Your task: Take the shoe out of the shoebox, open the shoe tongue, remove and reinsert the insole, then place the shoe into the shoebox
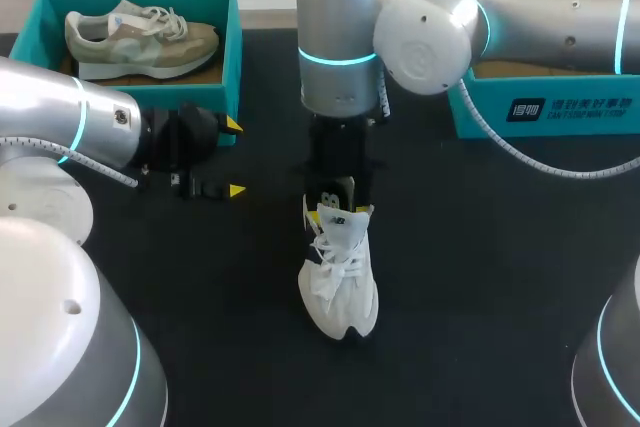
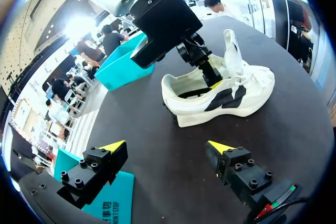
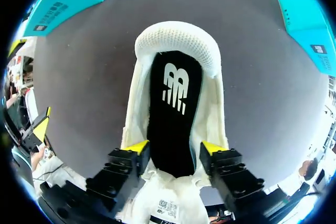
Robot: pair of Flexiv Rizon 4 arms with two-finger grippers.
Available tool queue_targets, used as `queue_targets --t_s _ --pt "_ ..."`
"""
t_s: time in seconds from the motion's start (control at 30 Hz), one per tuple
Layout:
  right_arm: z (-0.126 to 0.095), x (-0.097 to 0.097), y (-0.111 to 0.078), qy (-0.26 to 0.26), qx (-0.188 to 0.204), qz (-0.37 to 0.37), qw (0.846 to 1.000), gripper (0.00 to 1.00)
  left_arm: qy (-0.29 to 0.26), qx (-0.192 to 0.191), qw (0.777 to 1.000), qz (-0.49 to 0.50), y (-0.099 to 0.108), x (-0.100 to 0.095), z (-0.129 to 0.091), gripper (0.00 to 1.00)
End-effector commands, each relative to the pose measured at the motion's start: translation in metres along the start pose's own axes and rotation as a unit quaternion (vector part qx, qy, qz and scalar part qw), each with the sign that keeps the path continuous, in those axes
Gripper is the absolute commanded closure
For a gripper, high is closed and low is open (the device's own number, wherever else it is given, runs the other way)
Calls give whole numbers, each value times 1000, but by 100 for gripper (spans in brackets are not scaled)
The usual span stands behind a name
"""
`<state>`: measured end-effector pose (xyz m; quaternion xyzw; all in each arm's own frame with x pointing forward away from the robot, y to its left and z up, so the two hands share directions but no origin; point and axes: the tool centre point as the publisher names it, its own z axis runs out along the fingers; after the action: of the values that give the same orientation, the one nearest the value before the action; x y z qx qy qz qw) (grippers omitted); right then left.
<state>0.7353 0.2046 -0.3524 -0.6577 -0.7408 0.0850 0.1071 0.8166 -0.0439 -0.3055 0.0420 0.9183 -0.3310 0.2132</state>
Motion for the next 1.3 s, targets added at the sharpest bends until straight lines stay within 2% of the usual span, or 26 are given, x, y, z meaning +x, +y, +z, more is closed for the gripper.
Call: queue_targets --t_s 0.03,0.37,0.97,1.27,1.3 --pt "1 3 -1 0 4 -6 1000 0 0 -1 1000 0 0 0 0 0" --pt "-2 2 -6 -4 9 -18 1000 0 0 -1 1000 0 0 0 0 0" --pt "-17 -1 -57 -14 17 19 1000 0 0 -1 1000 0 0 0 0 0" --pt "-27 3 -63 -16 13 25 999 0 0 -1 1000 0 0 0 0 0" --pt "-27 3 -63 -16 13 25 999 13 0 -1 1000 0 0 0 0 0"
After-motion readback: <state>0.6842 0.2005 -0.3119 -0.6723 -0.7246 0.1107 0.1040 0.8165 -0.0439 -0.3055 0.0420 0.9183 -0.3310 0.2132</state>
